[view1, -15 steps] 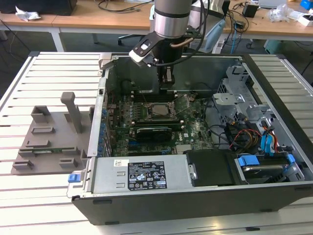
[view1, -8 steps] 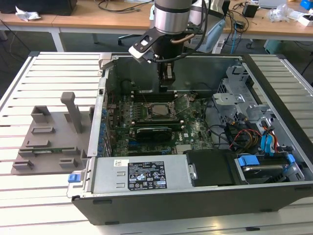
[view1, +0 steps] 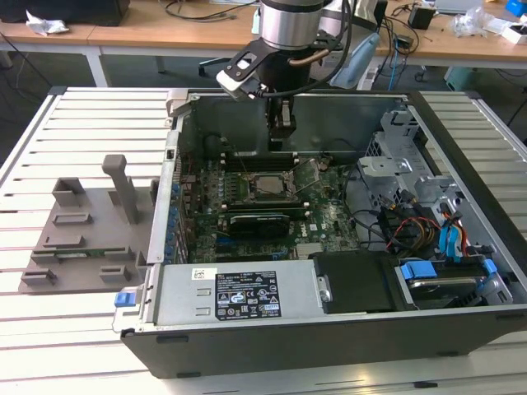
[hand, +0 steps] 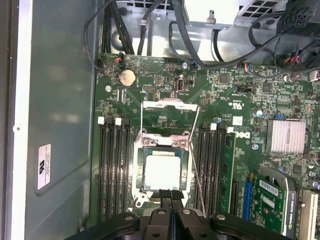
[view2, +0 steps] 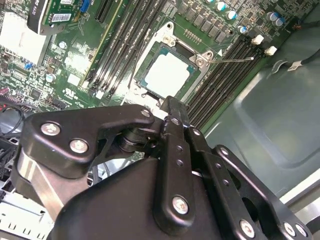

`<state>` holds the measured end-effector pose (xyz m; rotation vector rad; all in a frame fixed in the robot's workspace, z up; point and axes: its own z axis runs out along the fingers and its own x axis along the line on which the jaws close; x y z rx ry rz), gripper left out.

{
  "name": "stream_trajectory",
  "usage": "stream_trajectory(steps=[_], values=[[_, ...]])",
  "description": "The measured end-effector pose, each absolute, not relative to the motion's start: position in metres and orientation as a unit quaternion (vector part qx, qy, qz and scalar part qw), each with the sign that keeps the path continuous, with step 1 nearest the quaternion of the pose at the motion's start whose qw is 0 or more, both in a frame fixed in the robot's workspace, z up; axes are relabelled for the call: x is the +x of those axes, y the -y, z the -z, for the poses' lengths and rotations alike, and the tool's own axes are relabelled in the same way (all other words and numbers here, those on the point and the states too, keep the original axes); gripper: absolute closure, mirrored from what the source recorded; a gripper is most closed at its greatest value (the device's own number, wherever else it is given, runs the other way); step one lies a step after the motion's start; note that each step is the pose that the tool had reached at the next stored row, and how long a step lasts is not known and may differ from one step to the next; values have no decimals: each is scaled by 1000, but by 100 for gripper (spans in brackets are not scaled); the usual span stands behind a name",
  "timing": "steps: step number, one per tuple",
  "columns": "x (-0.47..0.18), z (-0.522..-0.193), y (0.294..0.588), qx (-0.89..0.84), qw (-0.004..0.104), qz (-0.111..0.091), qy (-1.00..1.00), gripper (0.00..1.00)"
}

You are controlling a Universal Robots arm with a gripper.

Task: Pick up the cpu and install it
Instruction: 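Close the cpu cover, then install the first cpu locking lever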

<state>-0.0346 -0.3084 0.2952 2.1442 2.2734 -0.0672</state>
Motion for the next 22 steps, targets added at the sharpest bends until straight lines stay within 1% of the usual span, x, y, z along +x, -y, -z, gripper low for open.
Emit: stream_trajectory(steps=[12, 22], values=[[-33, -295, 308, 686, 8, 22, -727, 89], [-7, -295, 308, 686, 7, 22, -727, 89]])
